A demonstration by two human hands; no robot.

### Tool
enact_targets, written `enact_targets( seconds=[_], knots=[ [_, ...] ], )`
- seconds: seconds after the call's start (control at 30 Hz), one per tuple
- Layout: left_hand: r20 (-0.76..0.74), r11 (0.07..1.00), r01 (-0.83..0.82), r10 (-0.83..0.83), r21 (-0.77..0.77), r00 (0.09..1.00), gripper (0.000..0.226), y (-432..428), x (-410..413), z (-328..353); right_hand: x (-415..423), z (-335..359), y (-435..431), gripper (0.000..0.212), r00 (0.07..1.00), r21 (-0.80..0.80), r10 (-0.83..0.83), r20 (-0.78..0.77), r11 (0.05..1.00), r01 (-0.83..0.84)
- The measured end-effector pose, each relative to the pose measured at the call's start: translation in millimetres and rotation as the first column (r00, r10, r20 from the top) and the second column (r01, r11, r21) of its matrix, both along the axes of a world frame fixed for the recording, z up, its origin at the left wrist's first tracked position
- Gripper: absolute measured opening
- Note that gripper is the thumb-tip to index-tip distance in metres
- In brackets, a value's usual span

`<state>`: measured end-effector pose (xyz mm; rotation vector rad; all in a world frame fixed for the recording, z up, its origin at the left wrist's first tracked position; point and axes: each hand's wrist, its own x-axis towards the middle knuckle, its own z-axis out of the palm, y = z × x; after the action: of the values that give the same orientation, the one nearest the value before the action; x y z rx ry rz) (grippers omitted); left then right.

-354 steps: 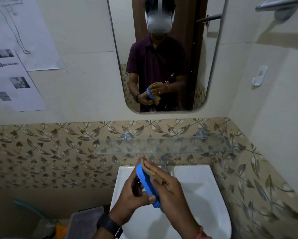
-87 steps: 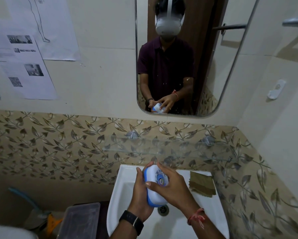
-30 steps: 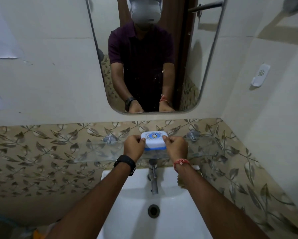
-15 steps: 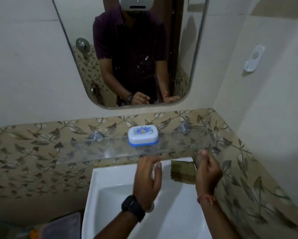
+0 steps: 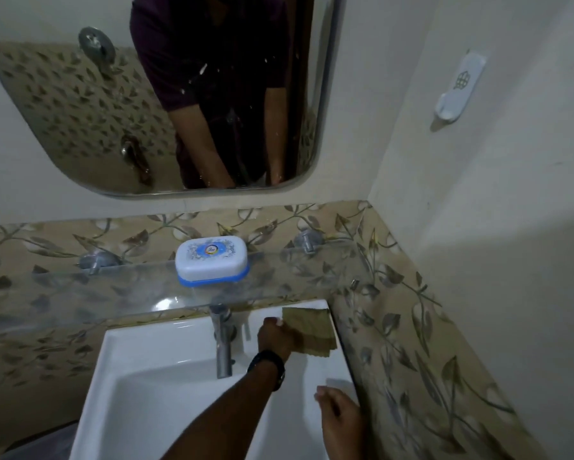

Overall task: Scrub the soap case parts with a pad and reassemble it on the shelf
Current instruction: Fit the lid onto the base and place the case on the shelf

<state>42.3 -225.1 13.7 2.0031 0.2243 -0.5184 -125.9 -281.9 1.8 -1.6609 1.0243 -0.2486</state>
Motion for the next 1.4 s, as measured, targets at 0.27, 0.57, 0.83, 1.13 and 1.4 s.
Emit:
enact_targets(
  seconds=[0.27, 0.57, 0.83, 1.13, 1.4],
  knots=[
    [-0.114, 0.877, 0.232, -0.202, 0.421, 0.973, 0.042, -40.2, 8.4, 0.5, -26.0, 29.1, -3.2, 0.039, 0.999, 0.035, -0.028, 0.024, 0.999, 0.027],
    [0.104, 0.991, 0.108, -0.099, -0.080, 0.990, 0.036, -41.4, -10.8, 4.8, -34.0, 51.7, -14.4, 0.029, 0.998, 0.100, -0.045, 0.046, 0.994, 0.040],
    [0.536, 0.916, 0.391, -0.375, 0.089, 0.756, 0.022, 3.7, -54.0, 54.5, -30.5, 59.5, -22.0, 0.020, 0.999, 0.300, -0.042, 0.019, 0.953, 0.034],
    [0.613, 0.906, 0.423, -0.327, -0.013, 0.719, 0.027, 178.2, -126.2, 100.0, -19.4, 75.3, 69.3, 0.065, 0.914, 0.884, 0.045, 0.404, 0.239, -0.402],
    [0.453, 0.999, -0.047, 0.048, -0.014, 0.890, 0.039, 414.1, -195.5, 66.0, 13.2, 53.9, 267.4, 0.028, 0.620, 0.480, 0.696, 0.362, 0.431, -0.764]
  ],
)
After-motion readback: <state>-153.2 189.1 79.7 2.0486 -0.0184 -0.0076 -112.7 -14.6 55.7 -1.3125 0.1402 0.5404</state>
